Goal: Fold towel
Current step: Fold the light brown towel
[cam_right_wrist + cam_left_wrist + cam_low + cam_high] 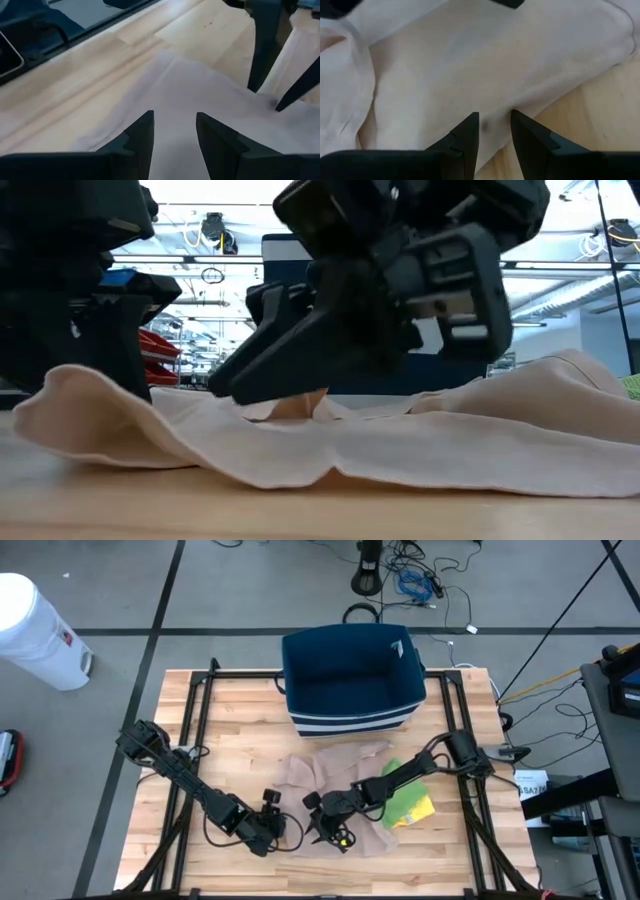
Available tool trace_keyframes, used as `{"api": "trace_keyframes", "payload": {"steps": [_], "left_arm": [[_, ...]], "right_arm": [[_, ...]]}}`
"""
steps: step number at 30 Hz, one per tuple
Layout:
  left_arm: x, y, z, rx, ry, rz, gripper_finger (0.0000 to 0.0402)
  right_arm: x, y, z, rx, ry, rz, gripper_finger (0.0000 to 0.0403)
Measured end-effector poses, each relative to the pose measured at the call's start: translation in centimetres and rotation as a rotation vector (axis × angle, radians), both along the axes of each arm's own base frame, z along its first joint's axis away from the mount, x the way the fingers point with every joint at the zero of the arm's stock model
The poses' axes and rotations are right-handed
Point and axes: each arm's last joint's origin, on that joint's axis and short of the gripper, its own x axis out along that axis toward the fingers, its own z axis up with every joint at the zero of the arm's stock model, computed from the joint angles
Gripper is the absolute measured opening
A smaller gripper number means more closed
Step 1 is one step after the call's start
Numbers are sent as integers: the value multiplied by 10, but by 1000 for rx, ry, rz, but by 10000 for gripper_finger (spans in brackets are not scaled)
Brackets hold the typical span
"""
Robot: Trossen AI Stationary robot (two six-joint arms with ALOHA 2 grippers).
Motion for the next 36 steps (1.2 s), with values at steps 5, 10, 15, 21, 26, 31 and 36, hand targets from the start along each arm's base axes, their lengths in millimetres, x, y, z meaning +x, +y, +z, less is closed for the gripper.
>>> {"api": "trace_keyframes", "payload": {"steps": [5, 10, 15, 21, 26, 31, 36], "left_arm": [[0, 0, 0, 7, 1, -11, 119], [2, 3, 0, 9, 1, -1, 119], [4, 6, 0, 10, 1, 10, 119], [4, 6, 0, 22, 3, -7, 119], [5, 6, 1, 36, -7, -4, 119], [7, 3, 7, 35, -28, -8, 119], [6, 0, 18, 32, -53, -23, 119]], "right_arm": [[3, -9, -7, -5, 12, -25, 135], [4, -20, -13, 3, 70, -66, 135], [3, -23, -16, -11, 108, -71, 134], [1, -24, -17, -37, 121, -52, 81], [1, -24, -18, -66, 114, -29, 8], [-2, -24, -6, -75, 107, -25, 2], [-5, -24, 33, -76, 17, -13, 1]]}}
